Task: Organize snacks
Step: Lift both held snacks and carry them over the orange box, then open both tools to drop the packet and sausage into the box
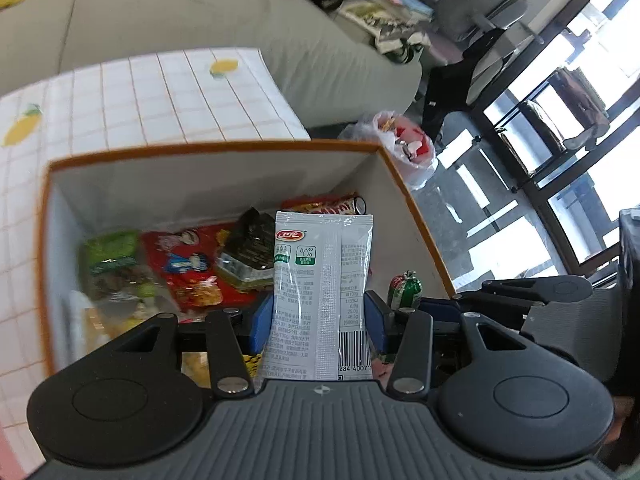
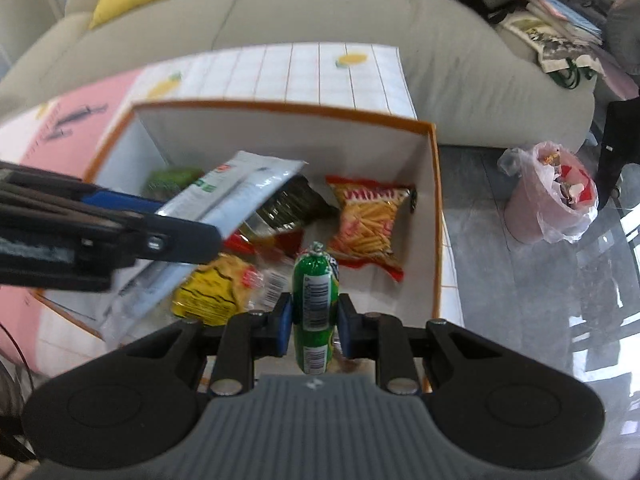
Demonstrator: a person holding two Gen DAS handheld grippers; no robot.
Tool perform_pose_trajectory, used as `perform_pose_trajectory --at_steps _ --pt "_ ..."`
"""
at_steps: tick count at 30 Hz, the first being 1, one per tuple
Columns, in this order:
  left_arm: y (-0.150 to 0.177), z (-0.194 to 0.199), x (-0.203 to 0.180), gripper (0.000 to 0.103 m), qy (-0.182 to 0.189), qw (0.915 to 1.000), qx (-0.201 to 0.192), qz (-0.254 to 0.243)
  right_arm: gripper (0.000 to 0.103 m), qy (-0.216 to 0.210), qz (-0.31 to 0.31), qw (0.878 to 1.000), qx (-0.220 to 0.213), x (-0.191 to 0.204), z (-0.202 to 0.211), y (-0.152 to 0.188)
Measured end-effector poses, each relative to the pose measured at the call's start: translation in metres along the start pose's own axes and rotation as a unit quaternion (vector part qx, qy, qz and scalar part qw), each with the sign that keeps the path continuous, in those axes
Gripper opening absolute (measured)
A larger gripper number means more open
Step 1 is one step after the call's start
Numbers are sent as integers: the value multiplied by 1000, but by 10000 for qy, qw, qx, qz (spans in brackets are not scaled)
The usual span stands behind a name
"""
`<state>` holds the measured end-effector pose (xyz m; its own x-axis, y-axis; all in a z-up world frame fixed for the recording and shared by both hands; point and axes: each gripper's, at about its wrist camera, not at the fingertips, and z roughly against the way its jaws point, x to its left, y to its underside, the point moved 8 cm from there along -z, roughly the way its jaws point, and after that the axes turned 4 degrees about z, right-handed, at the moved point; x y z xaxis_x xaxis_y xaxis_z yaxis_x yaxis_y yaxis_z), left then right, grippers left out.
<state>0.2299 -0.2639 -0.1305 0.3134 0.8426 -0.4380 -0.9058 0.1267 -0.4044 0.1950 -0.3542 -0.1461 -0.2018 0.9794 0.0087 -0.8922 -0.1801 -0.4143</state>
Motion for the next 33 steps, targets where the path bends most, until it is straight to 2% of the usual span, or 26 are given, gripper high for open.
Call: perform_pose_trajectory --at_steps 4,12,17,19,26,33 --pt "2 -26 -2 54 -55 9999 111 52 21 40 113 9998 143 -6 -14 0" --pt "10 -52 6 55 -59 9989 391 269 20 44 367 9993 68 -2 -23 5" --pt "10 -55 6 56 0 9983 511 270 20 66 397 9991 91 -5 -29 6" --pt "9 -54 5 60 -5 9984 527 223 21 109 433 9990 84 -4 -29 6" --pt "8 -45 0 61 57 9984 538 167 22 151 281 9995 47 -7 -27 5" --pt "7 -16 -1 62 -217 9993 281 -148 44 181 185 9996 -112 -1 -9 -1"
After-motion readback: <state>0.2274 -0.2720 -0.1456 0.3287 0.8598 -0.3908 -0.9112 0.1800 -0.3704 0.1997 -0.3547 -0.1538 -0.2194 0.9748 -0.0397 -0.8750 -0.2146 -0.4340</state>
